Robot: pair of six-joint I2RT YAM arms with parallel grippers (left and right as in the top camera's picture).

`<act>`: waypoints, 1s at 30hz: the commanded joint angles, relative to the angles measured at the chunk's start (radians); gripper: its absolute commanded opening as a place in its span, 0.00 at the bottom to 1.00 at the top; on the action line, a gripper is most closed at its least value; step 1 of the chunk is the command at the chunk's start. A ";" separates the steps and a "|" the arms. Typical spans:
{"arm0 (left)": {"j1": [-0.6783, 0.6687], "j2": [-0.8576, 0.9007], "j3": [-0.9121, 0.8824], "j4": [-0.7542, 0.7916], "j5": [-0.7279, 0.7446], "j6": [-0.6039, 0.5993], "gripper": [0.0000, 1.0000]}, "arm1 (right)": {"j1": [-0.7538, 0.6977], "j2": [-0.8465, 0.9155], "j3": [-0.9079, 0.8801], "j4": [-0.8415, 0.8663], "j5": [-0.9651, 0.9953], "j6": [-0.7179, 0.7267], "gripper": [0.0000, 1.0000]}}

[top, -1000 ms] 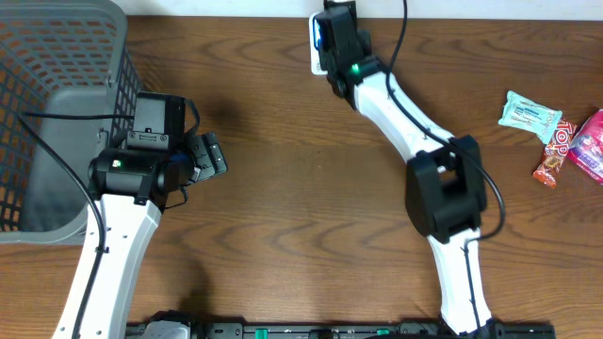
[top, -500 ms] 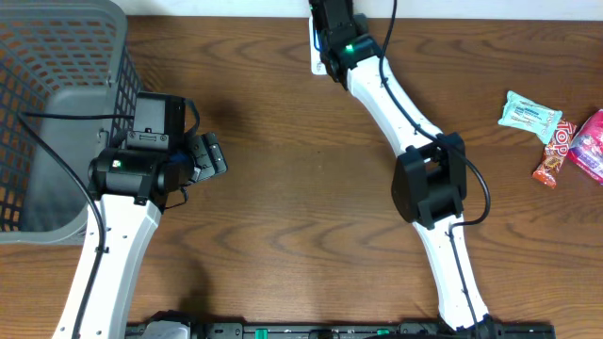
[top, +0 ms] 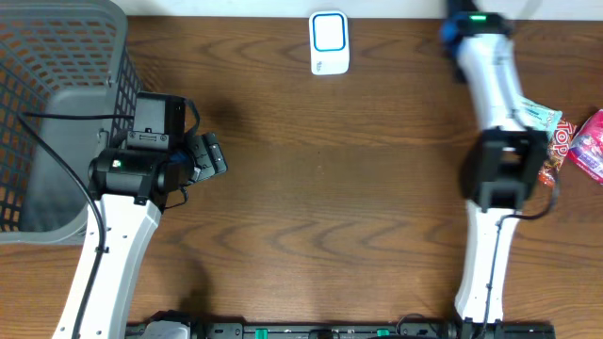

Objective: Scan the item barcode
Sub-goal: 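Carry the orange box to the right edge and release it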

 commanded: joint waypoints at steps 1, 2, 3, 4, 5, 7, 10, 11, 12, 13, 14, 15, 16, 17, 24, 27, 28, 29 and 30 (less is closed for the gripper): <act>0.005 -0.005 -0.004 0.001 -0.012 -0.002 0.89 | -0.109 -0.040 0.016 -0.066 0.039 0.055 0.03; 0.005 -0.005 -0.004 0.001 -0.012 -0.002 0.89 | -0.138 -0.040 0.016 -0.084 0.026 0.055 0.14; 0.005 -0.005 -0.004 0.001 -0.012 -0.002 0.89 | -0.161 -0.040 0.016 -0.094 0.017 0.055 0.41; 0.005 -0.005 -0.004 0.001 -0.013 -0.002 0.89 | -0.190 -0.040 0.015 -0.101 0.002 0.055 0.71; 0.005 -0.005 -0.004 0.001 -0.012 -0.002 0.89 | -0.215 -0.040 0.013 -0.105 -0.018 0.055 0.86; 0.005 -0.005 -0.004 0.001 -0.013 -0.002 0.89 | -0.261 -0.039 0.013 -0.109 -0.098 0.055 0.99; 0.005 -0.005 -0.004 0.001 -0.012 -0.002 0.89 | -0.315 -0.039 0.013 -0.125 -0.258 0.054 0.99; 0.005 -0.005 -0.004 0.001 -0.013 -0.002 0.89 | -0.329 -0.039 0.013 -0.144 -0.295 0.054 0.99; 0.005 -0.005 -0.004 0.001 -0.012 -0.002 0.89 | -0.335 -0.040 0.013 -0.159 -0.305 0.056 0.99; 0.005 -0.005 -0.004 0.001 -0.012 -0.002 0.89 | -0.343 -0.043 0.014 -0.176 -0.314 0.060 0.99; 0.005 -0.005 -0.004 0.001 -0.012 -0.002 0.89 | -0.347 -0.046 0.014 -0.190 -0.314 0.075 0.99; 0.005 -0.005 -0.004 0.001 -0.012 -0.002 0.89 | -0.351 -0.053 0.014 -0.204 -0.314 0.086 0.99; 0.005 -0.005 -0.004 0.001 -0.012 -0.002 0.89 | -0.352 -0.061 0.014 -0.216 -0.313 0.093 0.99; 0.005 -0.005 -0.004 0.001 -0.012 -0.002 0.89 | -0.352 -0.075 0.014 -0.228 -0.313 0.105 0.99; 0.005 -0.005 -0.004 0.001 -0.012 -0.002 0.89 | -0.329 -0.277 0.014 -0.290 -0.406 0.212 0.99; 0.005 -0.005 -0.004 0.001 -0.013 -0.002 0.89 | -0.303 -0.392 0.014 -0.289 -0.539 0.180 0.99; 0.005 -0.005 -0.004 0.001 -0.012 -0.002 0.89 | -0.293 -0.435 0.014 -0.296 -0.579 0.152 0.99; 0.005 -0.005 -0.004 0.001 -0.013 -0.002 0.89 | -0.281 -0.470 0.014 -0.307 -0.603 0.138 0.99; 0.005 -0.005 -0.004 0.001 -0.012 -0.002 0.89 | -0.267 -0.510 0.014 -0.325 -0.618 0.128 0.99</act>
